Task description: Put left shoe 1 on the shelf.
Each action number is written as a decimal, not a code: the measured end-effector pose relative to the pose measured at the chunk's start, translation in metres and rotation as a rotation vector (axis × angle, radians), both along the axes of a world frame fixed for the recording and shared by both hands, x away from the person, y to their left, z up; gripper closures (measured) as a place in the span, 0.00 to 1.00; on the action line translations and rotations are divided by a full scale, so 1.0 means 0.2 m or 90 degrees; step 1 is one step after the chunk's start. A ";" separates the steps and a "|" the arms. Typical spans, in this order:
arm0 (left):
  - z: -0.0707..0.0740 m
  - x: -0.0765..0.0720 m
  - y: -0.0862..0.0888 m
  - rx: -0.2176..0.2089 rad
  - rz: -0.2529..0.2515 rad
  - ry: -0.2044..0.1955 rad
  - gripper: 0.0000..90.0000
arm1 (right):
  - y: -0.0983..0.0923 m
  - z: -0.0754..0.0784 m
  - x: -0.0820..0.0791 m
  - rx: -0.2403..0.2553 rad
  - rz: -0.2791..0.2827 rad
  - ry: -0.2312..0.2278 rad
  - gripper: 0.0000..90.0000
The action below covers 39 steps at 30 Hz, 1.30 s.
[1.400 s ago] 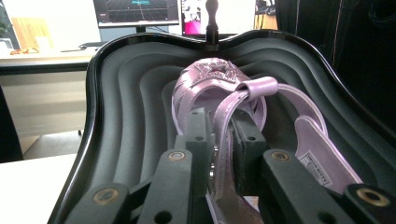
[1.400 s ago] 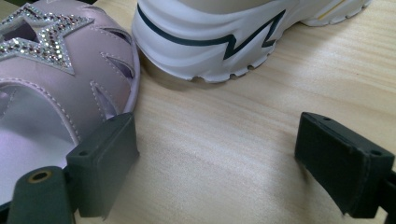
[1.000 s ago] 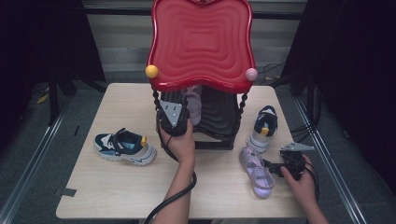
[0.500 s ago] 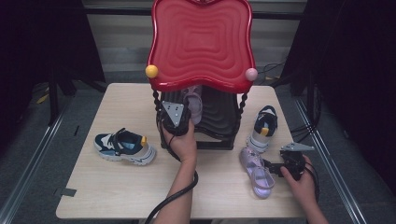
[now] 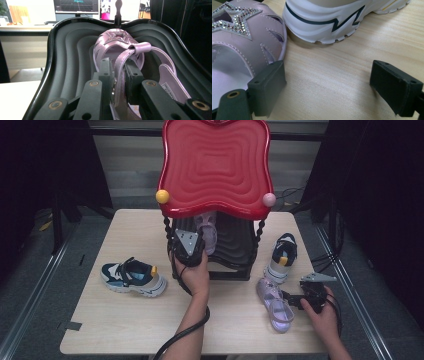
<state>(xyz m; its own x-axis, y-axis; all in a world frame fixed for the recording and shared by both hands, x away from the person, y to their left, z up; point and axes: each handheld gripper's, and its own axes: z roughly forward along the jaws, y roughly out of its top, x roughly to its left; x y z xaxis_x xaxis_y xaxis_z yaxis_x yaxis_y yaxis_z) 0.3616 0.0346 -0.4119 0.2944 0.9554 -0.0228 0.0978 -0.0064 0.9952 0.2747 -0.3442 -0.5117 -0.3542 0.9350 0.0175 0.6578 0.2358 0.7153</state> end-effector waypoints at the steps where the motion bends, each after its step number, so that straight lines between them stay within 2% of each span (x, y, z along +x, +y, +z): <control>1: 0.00 0.00 0.00 -0.001 -0.001 0.001 0.87 | 0.00 0.00 0.00 0.000 0.000 0.000 0.14; 6: 0.01 0.01 0.00 0.003 -0.005 0.001 0.87 | 0.00 0.00 0.00 0.001 0.000 0.000 0.14; 12: 0.00 0.02 -0.01 -0.016 0.006 -0.010 0.88 | 0.00 0.00 0.00 0.001 0.000 0.000 0.14; 16: -0.02 0.01 -0.02 -0.008 0.007 -0.015 0.88 | 0.00 0.00 0.00 0.000 0.001 -0.001 0.14; 25: 0.00 0.01 0.02 0.017 -0.005 0.008 0.86 | 0.00 0.00 0.00 0.000 0.000 -0.001 0.14; 33: 0.01 0.00 0.03 0.036 -0.007 0.021 0.75 | 0.00 0.00 0.00 0.001 0.000 0.000 0.14; 35: 0.02 0.00 0.04 0.033 -0.012 0.029 0.74 | 0.00 0.00 0.00 0.000 0.000 0.000 0.14; 39: 0.04 -0.01 0.05 0.043 -0.024 0.041 0.71 | 0.00 0.00 0.00 0.000 0.000 0.000 0.14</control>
